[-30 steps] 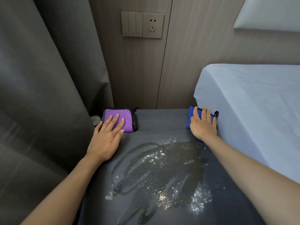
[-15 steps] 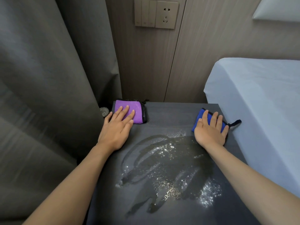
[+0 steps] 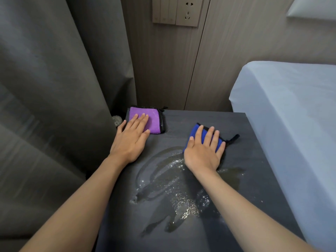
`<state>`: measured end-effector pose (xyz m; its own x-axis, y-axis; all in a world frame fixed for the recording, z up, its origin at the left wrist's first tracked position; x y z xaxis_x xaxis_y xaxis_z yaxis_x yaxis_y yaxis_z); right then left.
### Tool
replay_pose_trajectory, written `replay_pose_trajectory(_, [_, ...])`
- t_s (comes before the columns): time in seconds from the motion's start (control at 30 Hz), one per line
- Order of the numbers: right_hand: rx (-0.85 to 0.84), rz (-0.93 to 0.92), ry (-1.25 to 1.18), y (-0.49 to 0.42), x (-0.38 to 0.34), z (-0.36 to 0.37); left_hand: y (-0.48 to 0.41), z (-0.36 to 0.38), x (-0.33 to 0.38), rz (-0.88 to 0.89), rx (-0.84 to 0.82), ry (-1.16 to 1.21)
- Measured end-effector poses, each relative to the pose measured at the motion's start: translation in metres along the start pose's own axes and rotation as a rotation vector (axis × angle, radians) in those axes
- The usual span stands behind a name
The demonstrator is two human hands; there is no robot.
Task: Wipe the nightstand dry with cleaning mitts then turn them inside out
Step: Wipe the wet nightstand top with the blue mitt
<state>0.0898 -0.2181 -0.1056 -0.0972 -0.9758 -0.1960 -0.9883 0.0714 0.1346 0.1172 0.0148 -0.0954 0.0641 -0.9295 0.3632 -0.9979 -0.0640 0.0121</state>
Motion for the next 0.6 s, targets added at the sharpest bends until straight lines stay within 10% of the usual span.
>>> replay_pose_trajectory(0.6, [-0.008, -0.233, 0.000, 0.032, -0.088, 0.021, -0.002, -0.001, -0.002, -0.001, 0.006, 0.038])
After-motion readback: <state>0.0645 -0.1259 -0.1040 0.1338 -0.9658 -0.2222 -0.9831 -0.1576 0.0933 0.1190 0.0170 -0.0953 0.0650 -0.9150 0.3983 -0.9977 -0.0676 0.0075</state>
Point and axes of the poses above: each hand's wrist, its own y-axis away from the middle knuckle, its own z-axis out of the palm, x = y × z, the point moved 8 cm from there along -y, towards the middle knuckle, and after that the axes turned 12 degrees about -z, right-handed, at the moved point
